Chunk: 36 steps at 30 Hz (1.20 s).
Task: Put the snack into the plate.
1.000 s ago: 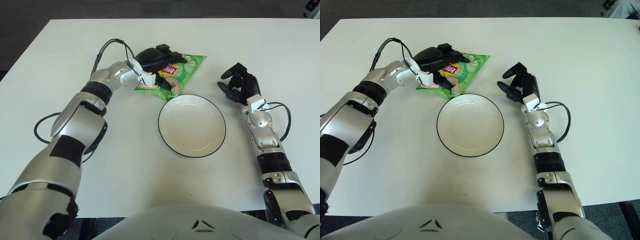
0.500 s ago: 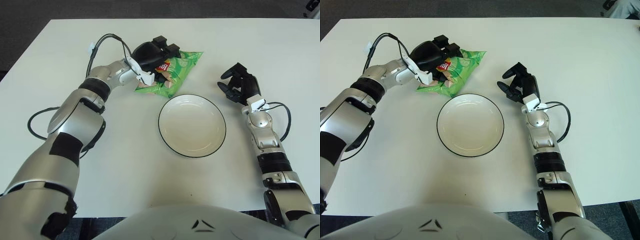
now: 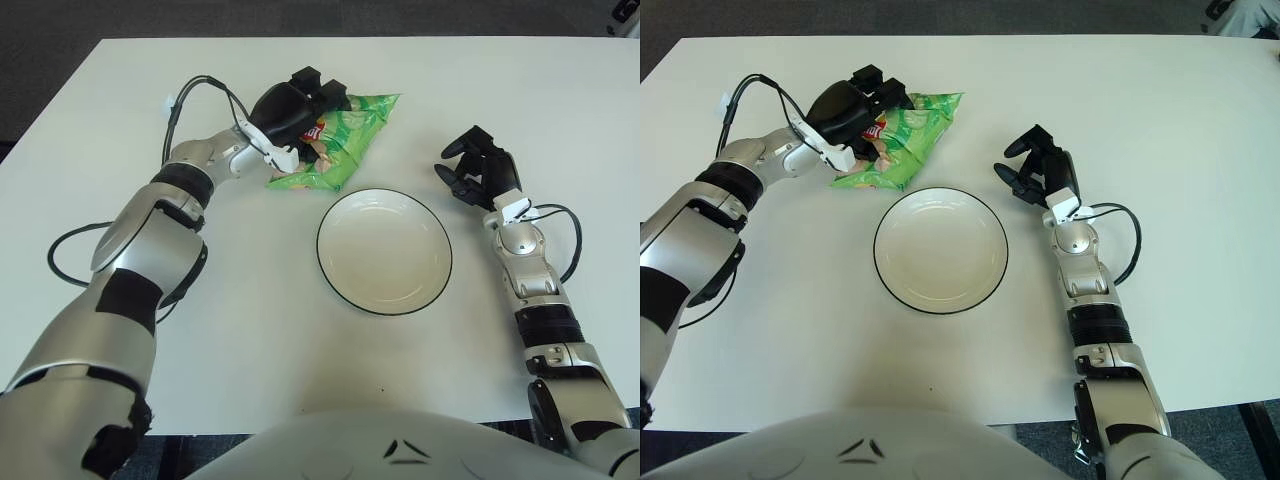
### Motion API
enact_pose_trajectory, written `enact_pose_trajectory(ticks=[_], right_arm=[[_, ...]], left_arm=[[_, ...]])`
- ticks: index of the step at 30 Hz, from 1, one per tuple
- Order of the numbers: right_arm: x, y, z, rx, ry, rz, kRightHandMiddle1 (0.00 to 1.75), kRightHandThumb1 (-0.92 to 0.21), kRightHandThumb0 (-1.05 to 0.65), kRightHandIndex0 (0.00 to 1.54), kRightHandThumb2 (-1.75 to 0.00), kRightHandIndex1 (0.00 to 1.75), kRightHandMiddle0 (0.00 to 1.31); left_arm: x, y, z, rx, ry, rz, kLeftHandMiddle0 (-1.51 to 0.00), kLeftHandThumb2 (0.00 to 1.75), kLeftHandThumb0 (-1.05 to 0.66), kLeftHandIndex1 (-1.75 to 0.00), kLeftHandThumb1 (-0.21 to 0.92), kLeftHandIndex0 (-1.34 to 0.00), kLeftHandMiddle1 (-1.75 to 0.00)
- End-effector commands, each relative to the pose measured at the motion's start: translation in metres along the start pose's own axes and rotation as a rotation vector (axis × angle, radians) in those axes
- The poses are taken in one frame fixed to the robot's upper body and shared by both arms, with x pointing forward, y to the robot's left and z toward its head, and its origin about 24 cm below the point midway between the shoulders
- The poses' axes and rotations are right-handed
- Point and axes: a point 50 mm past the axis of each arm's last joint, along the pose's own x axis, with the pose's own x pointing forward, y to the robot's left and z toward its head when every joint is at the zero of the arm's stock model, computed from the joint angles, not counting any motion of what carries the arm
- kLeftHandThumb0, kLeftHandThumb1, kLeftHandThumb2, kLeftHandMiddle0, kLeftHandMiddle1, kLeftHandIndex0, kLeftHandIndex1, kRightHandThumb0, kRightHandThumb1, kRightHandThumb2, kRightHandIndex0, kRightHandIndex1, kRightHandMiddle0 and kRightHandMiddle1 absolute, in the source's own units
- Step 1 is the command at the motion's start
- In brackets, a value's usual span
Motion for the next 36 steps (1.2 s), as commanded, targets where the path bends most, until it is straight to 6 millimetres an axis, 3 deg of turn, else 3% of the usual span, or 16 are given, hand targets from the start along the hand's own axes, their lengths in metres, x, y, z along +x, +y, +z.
enact_pose_trajectory(ticks=[1, 13, 36], right_arm=[[-0.073, 0.03, -0.072, 0.018, 0.368, 0.108, 1.54, -0.92, -0.36, 0.75, -0.33, 1.73, 0.41], [-0.073, 0.027, -0.074, 0.015, 0.373, 0.107, 1.54, -0.92, -0.36, 0.75, -0.33, 1.72, 0.41], [-0.072, 0.026, -0.075, 0.014, 0.381, 0.109, 1.52, -0.92, -0.36, 0.77, -0.32, 1.68, 0.42]], left_arm=[[-0.01, 0.006, -0.002, -0.04, -0.005, 0.093, -0.52, 1.17, 0.44, -1.75, 0.42, -0.63, -1.75], [-0.004, 0.036, 0.005, -0.081, -0.075, 0.416, -0.53, 1.2, 0.44, -1.75, 0.41, -0.62, -1.75], [-0.001, 0.067, 0.021, -0.155, -0.259, 0.564, -0.52, 1.18, 0.44, -1.75, 0.42, -0.61, -1.75]])
